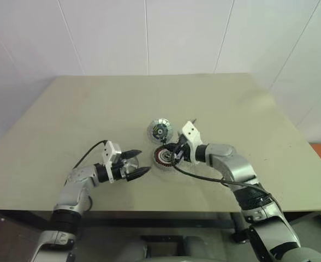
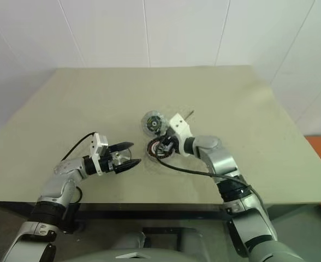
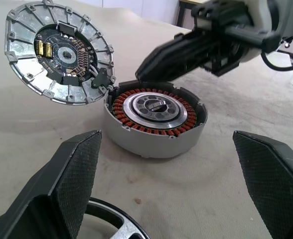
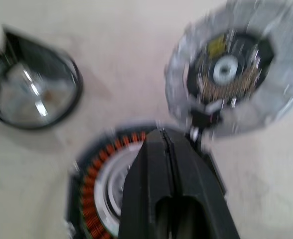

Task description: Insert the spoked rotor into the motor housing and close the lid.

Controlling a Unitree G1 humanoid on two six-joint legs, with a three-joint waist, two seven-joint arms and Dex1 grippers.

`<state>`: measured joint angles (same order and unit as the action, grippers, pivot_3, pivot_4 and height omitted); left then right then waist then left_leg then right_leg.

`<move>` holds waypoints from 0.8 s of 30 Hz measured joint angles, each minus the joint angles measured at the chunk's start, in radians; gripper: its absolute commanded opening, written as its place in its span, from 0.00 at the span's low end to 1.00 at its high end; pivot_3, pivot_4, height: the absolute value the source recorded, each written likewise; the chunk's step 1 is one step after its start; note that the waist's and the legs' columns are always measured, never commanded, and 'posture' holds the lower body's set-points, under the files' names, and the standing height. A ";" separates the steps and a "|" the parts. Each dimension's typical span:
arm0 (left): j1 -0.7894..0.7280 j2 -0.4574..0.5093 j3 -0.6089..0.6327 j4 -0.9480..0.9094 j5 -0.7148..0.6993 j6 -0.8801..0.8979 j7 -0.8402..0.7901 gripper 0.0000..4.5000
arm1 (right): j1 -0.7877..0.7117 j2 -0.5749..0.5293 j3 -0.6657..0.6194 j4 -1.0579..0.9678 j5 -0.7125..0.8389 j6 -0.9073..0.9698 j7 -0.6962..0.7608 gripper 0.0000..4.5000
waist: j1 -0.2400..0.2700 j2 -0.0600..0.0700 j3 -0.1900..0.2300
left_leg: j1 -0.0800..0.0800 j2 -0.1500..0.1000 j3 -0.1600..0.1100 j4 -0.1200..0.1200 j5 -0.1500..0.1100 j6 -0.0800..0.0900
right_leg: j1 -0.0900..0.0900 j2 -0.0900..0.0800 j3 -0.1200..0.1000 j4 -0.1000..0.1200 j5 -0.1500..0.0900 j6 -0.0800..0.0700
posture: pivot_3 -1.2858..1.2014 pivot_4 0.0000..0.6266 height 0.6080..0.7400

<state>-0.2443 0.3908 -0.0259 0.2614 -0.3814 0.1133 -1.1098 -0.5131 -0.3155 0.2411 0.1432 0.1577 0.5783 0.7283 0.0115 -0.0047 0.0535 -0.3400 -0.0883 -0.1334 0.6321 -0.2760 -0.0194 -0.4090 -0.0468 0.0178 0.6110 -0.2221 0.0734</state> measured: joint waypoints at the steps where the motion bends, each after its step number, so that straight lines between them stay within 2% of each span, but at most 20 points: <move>1: 0.000 0.000 0.000 0.001 0.000 -0.002 0.000 1.00 | 0.000 -0.001 0.008 0.011 -0.015 -0.010 -0.006 0.00 | 0.000 0.000 0.000 | 0.000 0.000 0.000 0.000 0.000 0.000 | 0.000 0.000 0.000 0.000 0.000 0.000 | 0.52 0.00 1.00; 15: -0.001 -0.002 0.000 0.007 0.001 -0.014 0.000 1.00 | 0.000 0.006 0.024 0.049 -0.057 -0.038 -0.022 0.00 | 0.001 0.000 0.000 | 0.000 0.000 0.000 0.000 0.000 0.000 | 0.000 0.000 0.000 0.000 0.000 0.000 | 0.52 0.00 1.00; 24: -0.001 -0.003 0.000 0.011 0.002 -0.019 0.002 1.00 | 0.024 0.051 -0.023 0.006 0.064 0.067 0.021 0.00 | 0.001 0.000 0.000 | 0.000 0.000 0.000 0.000 0.000 0.000 | 0.000 0.000 0.000 0.001 0.000 0.000 | 0.52 0.00 1.00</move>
<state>-0.2455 0.3877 -0.0257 0.2724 -0.3796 0.0938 -1.1080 -0.4893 -0.2650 0.2185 0.1494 0.2219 0.6454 0.7489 0.0122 -0.0048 0.0534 -0.3397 -0.0883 -0.1334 0.6325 -0.2760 -0.0194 -0.4089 -0.0467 0.0179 0.6120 -0.2219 0.0734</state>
